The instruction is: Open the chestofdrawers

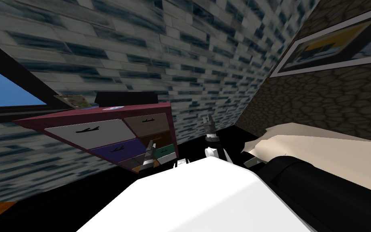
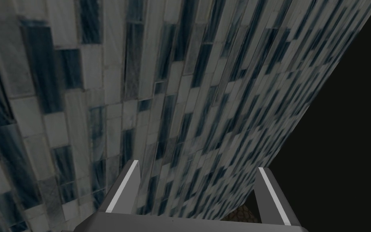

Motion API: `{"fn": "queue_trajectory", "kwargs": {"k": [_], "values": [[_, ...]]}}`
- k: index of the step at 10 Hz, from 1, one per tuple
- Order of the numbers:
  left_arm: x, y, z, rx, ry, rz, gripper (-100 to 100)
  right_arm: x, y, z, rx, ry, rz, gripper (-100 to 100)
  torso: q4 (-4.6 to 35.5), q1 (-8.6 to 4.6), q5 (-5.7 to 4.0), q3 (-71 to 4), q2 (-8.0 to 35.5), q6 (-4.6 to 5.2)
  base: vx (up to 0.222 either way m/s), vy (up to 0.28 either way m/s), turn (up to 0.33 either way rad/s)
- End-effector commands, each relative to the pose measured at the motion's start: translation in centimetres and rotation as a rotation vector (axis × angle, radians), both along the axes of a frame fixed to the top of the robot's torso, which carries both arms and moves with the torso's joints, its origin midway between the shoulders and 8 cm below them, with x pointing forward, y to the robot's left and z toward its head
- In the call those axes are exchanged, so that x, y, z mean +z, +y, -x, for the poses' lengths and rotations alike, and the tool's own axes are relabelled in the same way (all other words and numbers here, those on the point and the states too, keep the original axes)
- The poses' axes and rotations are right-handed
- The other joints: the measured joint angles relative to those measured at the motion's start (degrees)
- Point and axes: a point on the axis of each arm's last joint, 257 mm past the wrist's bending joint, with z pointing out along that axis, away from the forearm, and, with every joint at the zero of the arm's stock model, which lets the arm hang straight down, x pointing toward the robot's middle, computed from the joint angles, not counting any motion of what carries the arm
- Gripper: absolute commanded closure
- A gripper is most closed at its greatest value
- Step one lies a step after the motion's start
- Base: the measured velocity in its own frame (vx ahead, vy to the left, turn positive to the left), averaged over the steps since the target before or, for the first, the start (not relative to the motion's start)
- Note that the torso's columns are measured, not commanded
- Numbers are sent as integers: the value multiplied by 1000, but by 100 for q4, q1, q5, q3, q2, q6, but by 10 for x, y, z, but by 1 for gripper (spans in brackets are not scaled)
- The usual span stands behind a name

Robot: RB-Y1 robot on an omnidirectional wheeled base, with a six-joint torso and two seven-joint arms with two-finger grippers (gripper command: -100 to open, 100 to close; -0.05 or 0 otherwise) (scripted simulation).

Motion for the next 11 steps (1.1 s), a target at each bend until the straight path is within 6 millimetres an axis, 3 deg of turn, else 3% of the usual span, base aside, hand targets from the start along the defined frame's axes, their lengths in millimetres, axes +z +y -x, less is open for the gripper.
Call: {"fn": "queue_trajectory", "kwargs": {"k": [1,6,7,11], "values": [[-18,-9,2,18,26,58,-100,0,0,0,0,0,0,0,2,3,0,4,7,0,46,-45,-5],[-11,-9,-5,21,25,66,-100,0,0,0,0,0,0,0,-2,5,1,-4,-7,0,33,-14,-2],[-18,-11,0,21,28,67,100,0,0,0,0,0,0,0,-1,2,1,1,2,0,-23,6,3],[-9,-11,-1,14,26,66,100,0,0,0,0,0,0,0,8,-5,0,20,31,1,-133,-16,15]]}}
